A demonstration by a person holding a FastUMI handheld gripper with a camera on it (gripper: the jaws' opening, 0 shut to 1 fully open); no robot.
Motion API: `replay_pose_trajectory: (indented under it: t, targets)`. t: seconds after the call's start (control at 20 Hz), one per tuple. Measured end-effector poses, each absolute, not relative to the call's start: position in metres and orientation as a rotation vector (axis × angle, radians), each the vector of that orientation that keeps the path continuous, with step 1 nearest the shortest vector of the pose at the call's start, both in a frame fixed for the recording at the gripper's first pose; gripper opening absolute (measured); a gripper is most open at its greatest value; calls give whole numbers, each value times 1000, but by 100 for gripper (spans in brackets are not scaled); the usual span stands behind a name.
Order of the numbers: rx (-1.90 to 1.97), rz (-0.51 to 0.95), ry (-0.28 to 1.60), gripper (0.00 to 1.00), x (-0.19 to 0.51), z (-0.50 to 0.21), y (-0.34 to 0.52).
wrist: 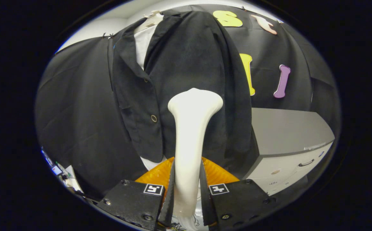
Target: Iron the clothes twice with a garment steamer, once on the left side and once on the right side.
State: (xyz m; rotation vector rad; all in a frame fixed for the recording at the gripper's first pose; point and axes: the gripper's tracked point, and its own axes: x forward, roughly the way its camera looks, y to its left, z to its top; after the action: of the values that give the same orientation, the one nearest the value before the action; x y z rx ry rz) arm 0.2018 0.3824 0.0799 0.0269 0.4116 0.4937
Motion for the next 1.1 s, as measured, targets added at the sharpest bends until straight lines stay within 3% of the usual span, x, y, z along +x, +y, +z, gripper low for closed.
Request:
replay_pose_trajectory:
  t: [1.1]
  targets:
    - [-11,475,583,39,194,-20,374]
